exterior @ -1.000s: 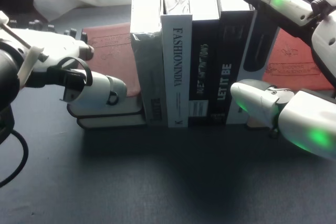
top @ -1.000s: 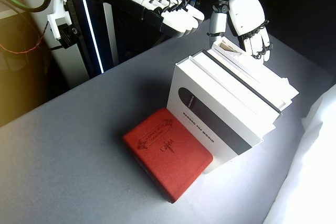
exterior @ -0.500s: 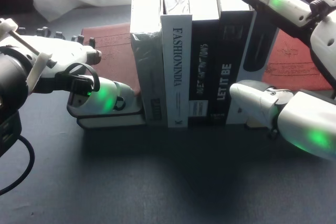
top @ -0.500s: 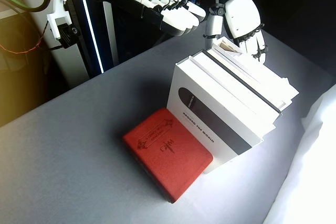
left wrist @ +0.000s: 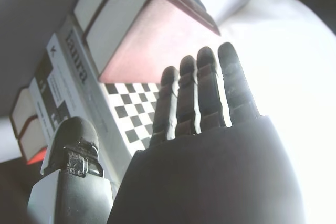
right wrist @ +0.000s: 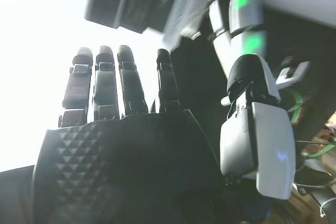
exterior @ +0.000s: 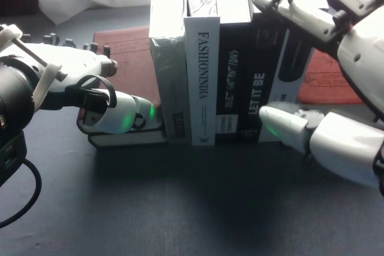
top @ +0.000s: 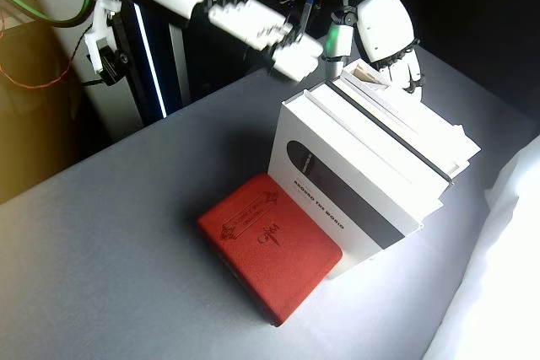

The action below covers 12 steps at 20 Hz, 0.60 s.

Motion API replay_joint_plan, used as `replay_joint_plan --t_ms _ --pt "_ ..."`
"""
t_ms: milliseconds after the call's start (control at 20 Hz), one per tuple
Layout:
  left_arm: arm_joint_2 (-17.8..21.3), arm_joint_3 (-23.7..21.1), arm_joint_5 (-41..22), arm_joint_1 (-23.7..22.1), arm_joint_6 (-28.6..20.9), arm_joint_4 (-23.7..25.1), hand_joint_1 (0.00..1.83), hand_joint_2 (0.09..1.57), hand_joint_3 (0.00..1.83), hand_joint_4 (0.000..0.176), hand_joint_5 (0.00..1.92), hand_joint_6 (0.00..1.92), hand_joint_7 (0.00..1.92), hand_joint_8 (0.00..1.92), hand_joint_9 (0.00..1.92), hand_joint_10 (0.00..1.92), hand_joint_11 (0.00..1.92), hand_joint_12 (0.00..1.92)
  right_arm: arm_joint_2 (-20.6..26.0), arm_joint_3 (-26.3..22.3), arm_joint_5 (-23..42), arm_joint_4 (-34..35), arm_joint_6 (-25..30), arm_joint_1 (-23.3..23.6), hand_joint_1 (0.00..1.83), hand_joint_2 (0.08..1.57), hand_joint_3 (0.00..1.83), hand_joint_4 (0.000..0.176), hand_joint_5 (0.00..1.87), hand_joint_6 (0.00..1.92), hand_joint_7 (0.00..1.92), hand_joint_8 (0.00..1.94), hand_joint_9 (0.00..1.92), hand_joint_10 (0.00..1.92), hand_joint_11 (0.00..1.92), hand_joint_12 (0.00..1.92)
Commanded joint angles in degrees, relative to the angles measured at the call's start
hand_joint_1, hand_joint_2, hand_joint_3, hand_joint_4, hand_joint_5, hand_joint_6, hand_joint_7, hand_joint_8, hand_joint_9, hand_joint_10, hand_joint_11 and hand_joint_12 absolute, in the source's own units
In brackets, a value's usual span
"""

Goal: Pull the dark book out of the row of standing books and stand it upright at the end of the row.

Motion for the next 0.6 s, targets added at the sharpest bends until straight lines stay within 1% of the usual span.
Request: replay_joint_plan --t_ms 0,150,200,250,300,350,400,450,500,550 --pt "0.45 -0.25 0.51 -0.46 -0.18 4.40 0.00 1.23 0.00 0.000 0.13 0.00 0.15 0.00 0.14 0.00 0.00 0.21 0.60 -0.35 3.81 -4.50 -0.19 0.33 0.00 1.16 0.00 0.000 0.01 0.00 0.00 0.00 0.00 0.00 0.00 0.00" --pt "0.44 -0.42 0.51 -0.54 -0.30 4.40 0.00 1.23 0.00 0.000 0.16 0.01 0.18 0.01 0.16 0.01 0.00 0.28 0.24 -0.15 4.08 -4.14 -0.83 2.04 0.00 1.16 0.00 0.000 0.00 0.00 0.00 0.00 0.00 0.00 0.00 0.00" --pt "0.45 -0.43 0.53 -0.57 -0.33 4.40 0.00 1.22 0.00 0.000 0.14 0.00 0.16 0.00 0.14 0.00 0.00 0.24 -0.70 0.46 3.87 -1.93 -1.13 3.65 0.00 1.16 0.00 0.000 0.00 0.00 0.00 0.00 0.00 0.00 0.00 0.00" --pt "0.45 -0.42 0.53 -0.62 -0.33 4.40 0.00 1.22 0.00 0.000 0.16 0.01 0.19 0.01 0.16 0.01 0.00 0.27 -2.07 1.52 3.86 -1.35 -1.91 4.48 0.00 1.16 0.00 0.000 0.01 0.00 0.00 0.00 0.00 0.00 0.00 0.00" --pt "0.45 -0.42 0.53 -0.66 -0.33 4.40 0.00 1.22 0.00 0.000 0.16 0.00 0.18 0.00 0.15 0.00 0.00 0.25 -2.32 1.75 3.82 -1.35 -2.00 4.51 0.00 1.16 0.00 0.000 0.02 0.01 0.00 0.00 0.00 0.00 0.00 0.00" --pt "0.45 -0.46 0.53 -0.77 -0.33 4.40 0.00 1.23 0.00 0.000 0.13 0.00 0.15 0.00 0.11 0.00 0.00 0.15 -3.69 3.07 3.47 -1.34 -2.11 4.32 0.00 1.16 0.00 0.000 0.02 0.01 0.00 0.00 0.00 0.00 0.00 0.00" --pt "0.43 -0.48 0.53 -0.92 -0.33 4.40 0.00 1.22 0.00 0.000 0.12 0.00 0.15 0.01 0.12 0.01 0.00 0.13 -4.37 3.93 2.75 -1.34 -2.51 3.87 0.00 1.16 0.00 0.000 0.00 0.00 0.00 0.00 0.00 0.00 0.00 0.00" --pt "0.42 -0.53 0.55 -0.96 -0.33 4.40 0.00 1.22 0.00 0.000 0.11 0.00 0.14 0.00 0.12 0.00 0.00 0.16 -4.93 4.69 2.58 -1.29 -3.02 3.17 0.00 1.16 0.00 0.000 0.02 0.01 0.01 0.00 0.00 0.00 0.00 0.00" --pt "0.42 -0.56 0.63 -0.96 -0.33 4.42 0.00 1.22 0.00 0.000 0.11 0.00 0.14 0.00 0.13 0.00 0.00 0.19 -5.15 5.20 2.21 -0.21 -3.94 3.02 0.00 1.16 0.00 0.000 0.01 0.00 0.00 0.00 0.00 0.00 0.00 0.00" --pt "0.43 -0.56 0.63 -0.94 -0.33 4.43 0.00 1.22 0.00 0.000 0.11 0.00 0.13 0.00 0.10 0.00 0.00 0.14 -5.21 5.56 2.22 1.94 -4.73 3.18 0.00 1.16 0.00 0.000 0.02 0.01 0.00 0.00 0.00 0.00 0.00 0.00"
